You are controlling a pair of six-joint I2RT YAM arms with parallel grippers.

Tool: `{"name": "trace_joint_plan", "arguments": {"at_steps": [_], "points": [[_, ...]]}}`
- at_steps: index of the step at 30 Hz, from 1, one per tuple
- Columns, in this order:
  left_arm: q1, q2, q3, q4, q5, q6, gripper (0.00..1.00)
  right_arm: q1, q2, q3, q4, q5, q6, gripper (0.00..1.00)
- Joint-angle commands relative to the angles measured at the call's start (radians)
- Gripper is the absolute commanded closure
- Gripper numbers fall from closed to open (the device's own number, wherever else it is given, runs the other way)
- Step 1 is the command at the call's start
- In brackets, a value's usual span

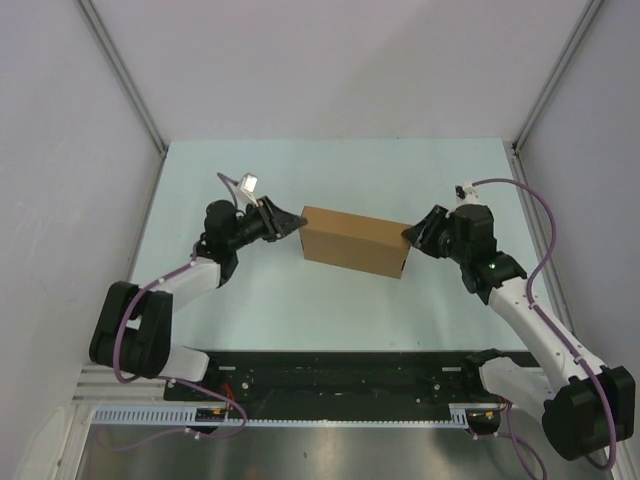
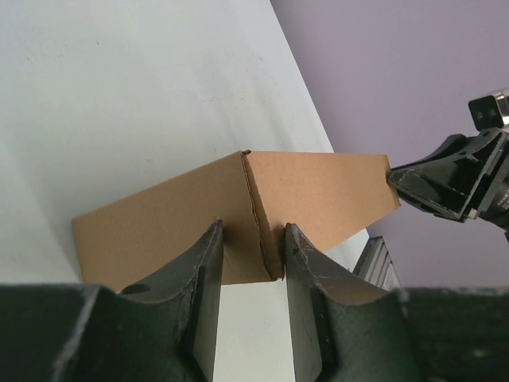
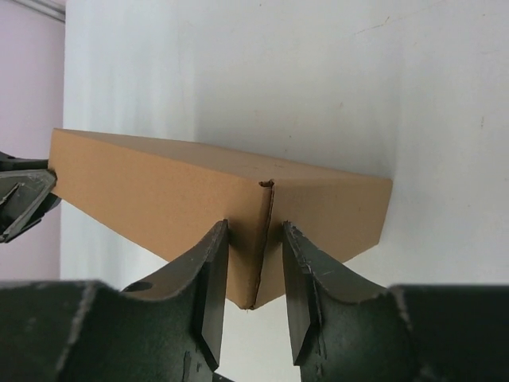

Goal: Fold the paper box

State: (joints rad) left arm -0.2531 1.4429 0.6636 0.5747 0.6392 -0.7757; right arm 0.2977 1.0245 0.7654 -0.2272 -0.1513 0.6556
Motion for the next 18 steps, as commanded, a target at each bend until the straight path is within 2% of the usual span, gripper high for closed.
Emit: {"name": "trace_joint_plan", "arguments": {"at_steps": [1,10,16,18], "points": [[-0.073,-0.042,-0.137,-0.216,-0.065,0.029,1.0,0.105,-0.064,-0.063,-0.126,0.097,-0.054,0.68],[-0.244,-0.347,-0.375,-0.268,-0.274,-0.052,1.0,0.332,-0.182,-0.144,-0.297,0.347,0.048,0.67],[-0.316,-0.574,-0.518,-0.3,-0.404,-0.132,0.96,0.385,-0.187,-0.204,-0.331,0.412,0.125,0.57],[-0.319,-0.601,-0.541,-0.308,-0.441,-0.131,0.9,0.385,-0.167,-0.218,-0.327,0.421,0.131,0.52]]}}
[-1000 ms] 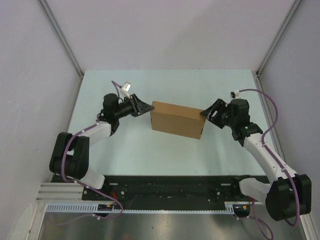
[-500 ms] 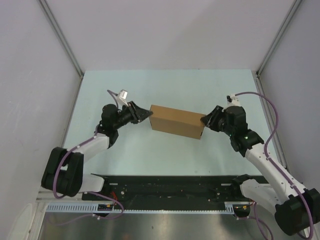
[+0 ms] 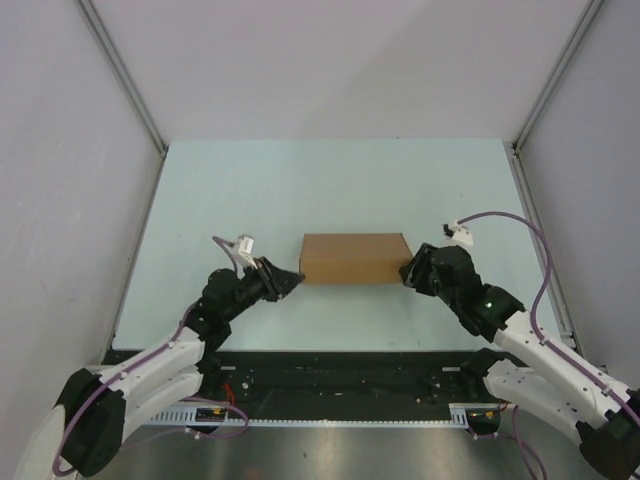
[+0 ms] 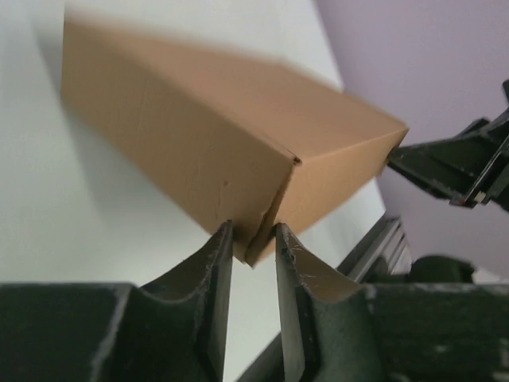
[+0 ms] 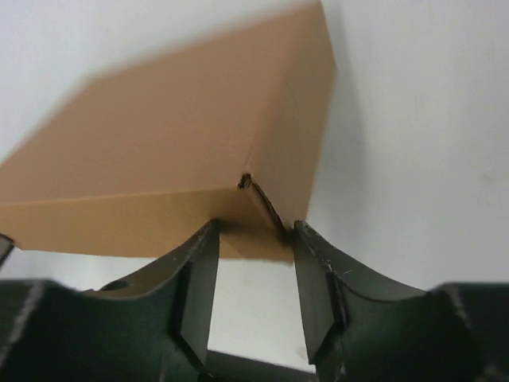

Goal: Fold the paper box

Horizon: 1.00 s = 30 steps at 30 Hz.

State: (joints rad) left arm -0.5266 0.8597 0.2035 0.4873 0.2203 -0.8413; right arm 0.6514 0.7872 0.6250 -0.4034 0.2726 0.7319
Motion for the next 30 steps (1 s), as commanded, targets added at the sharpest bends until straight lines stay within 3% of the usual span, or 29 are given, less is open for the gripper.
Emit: {"name": "trace_joint_plan", "arguments": {"at_steps": [1,6,13,15,18,23,30], "points": [[-0.046,-0.028,-0.088,-0.237,-0.032,-0.061,0.87,0.03,0.079,-0.077,-0.146,0.003,0.058,0.5],[-0.044,-0.053,-0.067,-0.277,-0.058,-0.044,0.57,0.027,0.072,-0.07,-0.117,0.016,0.069,0.39],[-0.041,-0.152,0.082,-0.443,-0.119,0.018,0.35,0.008,-0.015,0.011,-0.175,0.045,0.029,0.28],[-0.036,-0.162,0.085,-0.414,-0.14,-0.004,0.22,-0.037,-0.011,0.012,-0.111,0.011,-0.003,0.26],[-0.009,-0.067,0.062,-0.234,-0.138,-0.068,0.11,-0.211,0.073,0.007,0.01,-0.206,-0.041,0.25],[0.013,0.215,0.141,-0.165,-0.053,-0.044,0.11,-0.338,0.274,0.01,0.188,-0.312,-0.1,0.25],[0.013,0.435,0.158,-0.052,0.0,-0.074,0.14,-0.329,0.427,0.012,0.291,-0.383,-0.092,0.25]]}}
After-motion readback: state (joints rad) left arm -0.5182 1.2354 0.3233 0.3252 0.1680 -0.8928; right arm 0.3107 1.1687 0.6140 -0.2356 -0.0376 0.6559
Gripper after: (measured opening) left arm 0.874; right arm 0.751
